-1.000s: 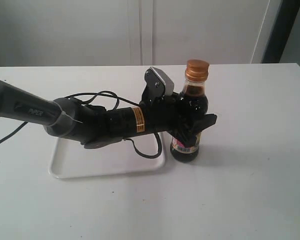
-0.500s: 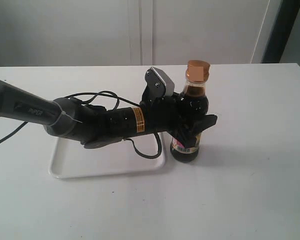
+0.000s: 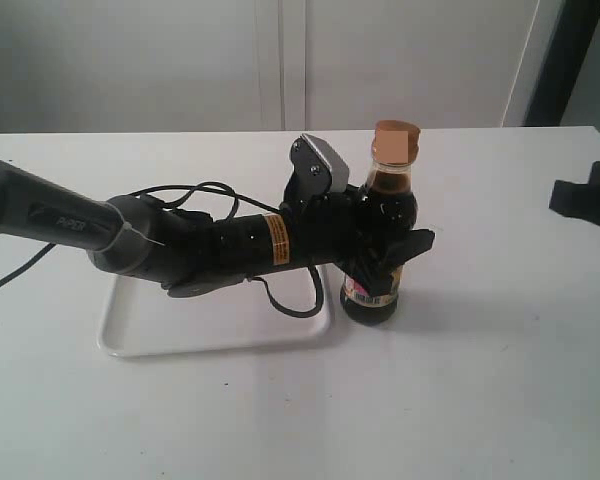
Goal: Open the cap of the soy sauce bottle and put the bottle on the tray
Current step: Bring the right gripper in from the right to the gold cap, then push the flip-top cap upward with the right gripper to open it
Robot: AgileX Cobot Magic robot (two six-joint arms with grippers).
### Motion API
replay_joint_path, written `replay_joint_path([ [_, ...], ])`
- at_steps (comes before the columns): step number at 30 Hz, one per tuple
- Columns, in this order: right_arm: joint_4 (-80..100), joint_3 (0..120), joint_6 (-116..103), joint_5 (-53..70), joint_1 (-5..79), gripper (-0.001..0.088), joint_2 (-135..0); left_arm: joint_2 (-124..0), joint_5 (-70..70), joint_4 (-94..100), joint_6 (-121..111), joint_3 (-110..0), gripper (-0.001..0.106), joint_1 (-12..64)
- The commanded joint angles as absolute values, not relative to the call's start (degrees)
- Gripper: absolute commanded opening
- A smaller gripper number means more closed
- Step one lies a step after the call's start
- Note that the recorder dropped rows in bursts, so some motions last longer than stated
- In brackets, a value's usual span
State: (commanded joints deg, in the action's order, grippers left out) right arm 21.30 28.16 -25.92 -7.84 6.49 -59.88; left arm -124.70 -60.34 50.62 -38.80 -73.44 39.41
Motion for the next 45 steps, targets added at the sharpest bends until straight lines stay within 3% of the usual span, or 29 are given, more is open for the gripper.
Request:
replay_joint_path([
  [4, 21.0, 20.5, -24.7, -35.0, 6.7, 0.0000, -60.2, -124.7, -60.3, 50.6, -38.7, -73.4, 0.000, 39.4],
  [9, 18.8, 16.9, -26.2, -41.8, 6.7, 0.0000, -64.6, -124.7, -60.3, 50.6, -38.7, -73.4, 0.000, 39.4],
  [12, 42.1, 20.0, -49.8, -50.0, 6.7, 0.0000, -71.8, -124.7, -60.3, 50.6, -38.7, -73.4, 0.000, 39.4],
  [16, 60.4, 26.4, -63.7, -54.2, 5.2, 0.0000, -74.6, -124.7, -60.3, 51.0, -38.7, -73.4, 0.000, 39.4],
  [19, 85.5, 34.2, -81.9, -62.4, 2.4, 0.0000, -76.5, -124.7, -60.3, 51.6, -38.7, -73.4, 0.000, 39.4],
  [32, 93.7, 48.8, -101.1, -64.2, 1.5, 0.0000, -86.2, -124.7, -60.3, 52.4, -38.1, -73.4, 0.000, 39.4],
  [45, 95.1, 52.6, -106.9, -61.5, -0.7, 0.0000, -87.6, -124.7, -60.3, 52.4, -37.2, -73.4, 0.000, 39.4],
])
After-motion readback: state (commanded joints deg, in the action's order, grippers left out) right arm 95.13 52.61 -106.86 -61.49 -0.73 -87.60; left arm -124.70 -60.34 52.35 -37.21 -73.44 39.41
